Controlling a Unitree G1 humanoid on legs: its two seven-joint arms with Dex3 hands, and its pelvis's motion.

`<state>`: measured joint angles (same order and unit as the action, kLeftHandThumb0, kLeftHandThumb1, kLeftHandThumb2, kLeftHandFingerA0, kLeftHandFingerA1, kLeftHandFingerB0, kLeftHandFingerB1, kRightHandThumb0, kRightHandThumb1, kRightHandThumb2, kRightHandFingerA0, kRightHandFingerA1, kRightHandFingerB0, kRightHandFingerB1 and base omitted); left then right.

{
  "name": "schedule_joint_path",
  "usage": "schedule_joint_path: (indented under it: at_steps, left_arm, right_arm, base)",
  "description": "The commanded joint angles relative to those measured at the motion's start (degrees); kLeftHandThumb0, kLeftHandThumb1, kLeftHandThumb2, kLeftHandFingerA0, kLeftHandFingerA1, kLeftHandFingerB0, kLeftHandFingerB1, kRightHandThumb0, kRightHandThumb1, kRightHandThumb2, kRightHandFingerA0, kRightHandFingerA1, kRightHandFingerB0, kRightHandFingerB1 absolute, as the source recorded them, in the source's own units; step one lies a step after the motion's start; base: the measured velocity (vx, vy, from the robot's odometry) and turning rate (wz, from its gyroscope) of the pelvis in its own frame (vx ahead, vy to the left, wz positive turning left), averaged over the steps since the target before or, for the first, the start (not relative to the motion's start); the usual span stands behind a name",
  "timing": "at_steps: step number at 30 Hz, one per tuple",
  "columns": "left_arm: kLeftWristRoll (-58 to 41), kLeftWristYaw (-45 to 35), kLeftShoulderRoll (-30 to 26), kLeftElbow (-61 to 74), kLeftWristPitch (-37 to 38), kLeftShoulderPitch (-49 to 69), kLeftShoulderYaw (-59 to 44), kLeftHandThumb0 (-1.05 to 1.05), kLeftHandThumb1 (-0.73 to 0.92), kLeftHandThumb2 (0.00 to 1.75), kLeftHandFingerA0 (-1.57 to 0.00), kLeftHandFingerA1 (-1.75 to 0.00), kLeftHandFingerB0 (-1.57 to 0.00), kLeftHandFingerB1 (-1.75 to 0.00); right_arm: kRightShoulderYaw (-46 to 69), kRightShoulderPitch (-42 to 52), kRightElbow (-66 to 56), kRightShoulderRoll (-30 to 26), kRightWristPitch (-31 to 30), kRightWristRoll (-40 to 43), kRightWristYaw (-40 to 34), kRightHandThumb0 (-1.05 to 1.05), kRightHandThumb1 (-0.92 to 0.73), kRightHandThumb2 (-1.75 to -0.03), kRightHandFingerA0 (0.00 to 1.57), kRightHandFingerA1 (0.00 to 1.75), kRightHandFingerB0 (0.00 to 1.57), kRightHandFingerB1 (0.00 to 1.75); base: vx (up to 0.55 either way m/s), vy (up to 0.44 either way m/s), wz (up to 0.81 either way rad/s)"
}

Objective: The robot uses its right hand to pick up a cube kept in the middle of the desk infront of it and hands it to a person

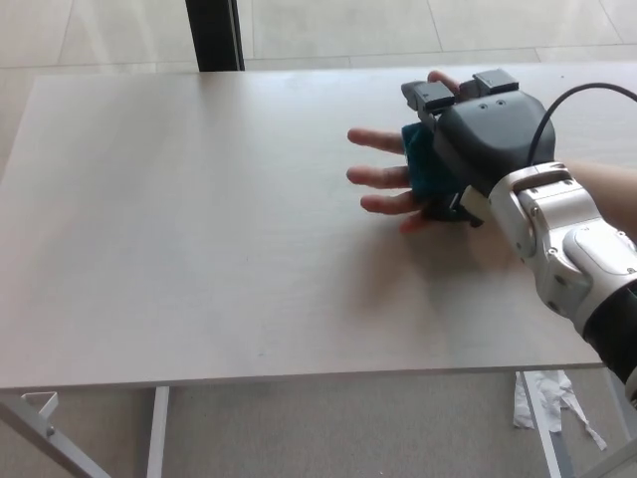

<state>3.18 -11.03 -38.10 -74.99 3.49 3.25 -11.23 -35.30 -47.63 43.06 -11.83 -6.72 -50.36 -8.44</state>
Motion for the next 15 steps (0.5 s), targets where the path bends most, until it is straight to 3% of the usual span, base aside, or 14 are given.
schedule_joint_path:
  at_steps: [1,2,3,5,6,7,8,9,10,11,15]
  left_arm:
    - [0.1,0.1,-0.4,-0.1,0.9,1.2,0.2,-0.81,0.92,0.71,-0.48,-0.52,-0.45,-0.41]
    - [-0.3,0.0,-0.4,0.0,1.0,1.4,-0.2,-0.82,0.92,0.70,-0.49,-0.53,-0.46,-0.41]
    - [0.0,0.2,-0.4,0.0,0.8,1.3,0.1,-0.81,0.92,0.70,-0.48,-0.53,-0.46,-0.41]
    - [0.0,0.1,-0.4,0.1,1.1,1.5,0.2,-0.81,0.92,0.71,-0.49,-0.53,-0.46,-0.42]
    - [-0.6,-0.1,-0.3,0.3,1.2,1.7,-0.4,-0.82,0.92,0.70,-0.50,-0.56,-0.47,-0.42]
    - [-0.3,0.1,-0.3,0.0,1.1,1.7,-0.2,-0.89,0.78,0.87,-0.48,-0.55,-0.43,-0.45]
    - [0.4,0.0,-0.5,-0.2,1.4,1.5,0.4,-0.81,0.92,0.72,-0.46,-0.50,-0.45,-0.40]
    - [0.4,0.0,-0.5,-0.1,1.4,1.5,0.4,-0.88,0.79,0.88,-0.47,-0.55,-0.44,-0.45]
    - [0.3,0.0,-0.5,-0.1,1.3,1.5,0.4,-0.88,0.79,0.88,-0.47,-0.55,-0.44,-0.45]
    - [0.1,-0.1,-0.5,0.0,1.3,1.5,0.2,-0.81,0.92,0.72,-0.49,-0.52,-0.48,-0.41]
    - [-0.6,-0.1,-0.5,-0.2,1.1,1.7,-0.6,-0.82,0.92,0.70,-0.52,-0.54,-0.50,-0.42]
  right_arm:
    - [-1.4,-4.6,-10.9,-5.6,-7.5,-1.2,28.1,-0.81,-0.46,-0.96,0.00,0.22,0.00,0.06]
    - [-1.3,-4.7,-11.6,-5.9,-7.3,-1.1,28.8,-0.80,-0.44,-0.95,0.00,0.24,0.00,0.09]
    - [-1.0,-4.5,-14.1,-6.8,-7.3,-1.0,30.8,-1.03,-0.40,-0.74,0.00,0.00,0.00,0.04]
    - [0.3,-3.6,-18.2,-8.0,-7.8,-0.2,32.1,-0.99,-0.41,-0.75,0.00,0.00,0.00,0.02]
    - [1.3,-2.6,-21.6,-8.9,-8.2,-0.1,31.8,-0.79,-0.48,-0.95,0.00,0.22,0.00,0.10]
    - [1.9,-2.1,-24.1,-9.7,-8.7,-0.1,32.6,-0.78,-0.45,-0.93,0.00,0.24,0.00,0.12]
    - [3.2,-1.5,-28.1,-11.1,-9.5,0.6,34.6,-0.85,-0.52,-0.94,0.00,0.17,0.00,0.07]
    - [4.4,-0.6,-31.2,-12.4,-9.6,0.8,34.7,-0.81,-0.46,-0.91,0.00,0.21,0.00,0.11]
    - [4.8,-0.2,-32.5,-12.9,-9.7,0.8,34.8,-0.81,-0.46,-0.91,0.00,0.21,0.00,0.11]
    - [6.4,0.7,-35.6,-14.4,-9.5,1.6,35.3,-0.91,-0.53,-0.94,0.00,0.11,0.00,0.03]
    - [18.6,9.7,-53.6,-22.6,-8.6,7.0,35.0,-0.90,-0.51,-0.91,0.00,0.15,0.00,0.11]
  base:
    - [0.00,0.000,0.00]
    - [0.00,0.000,0.00]
    - [0.00,0.000,0.00]
    - [0.00,0.000,0.00]
    - [0.00,0.000,0.00]
    - [0.00,0.000,0.00]
    - [0.00,0.000,0.00]
    - [0.00,0.000,0.00]
    - [0.00,0.000,0.00]
    - [0.00,0.000,0.00]
    - [0.00,0.000,0.00]
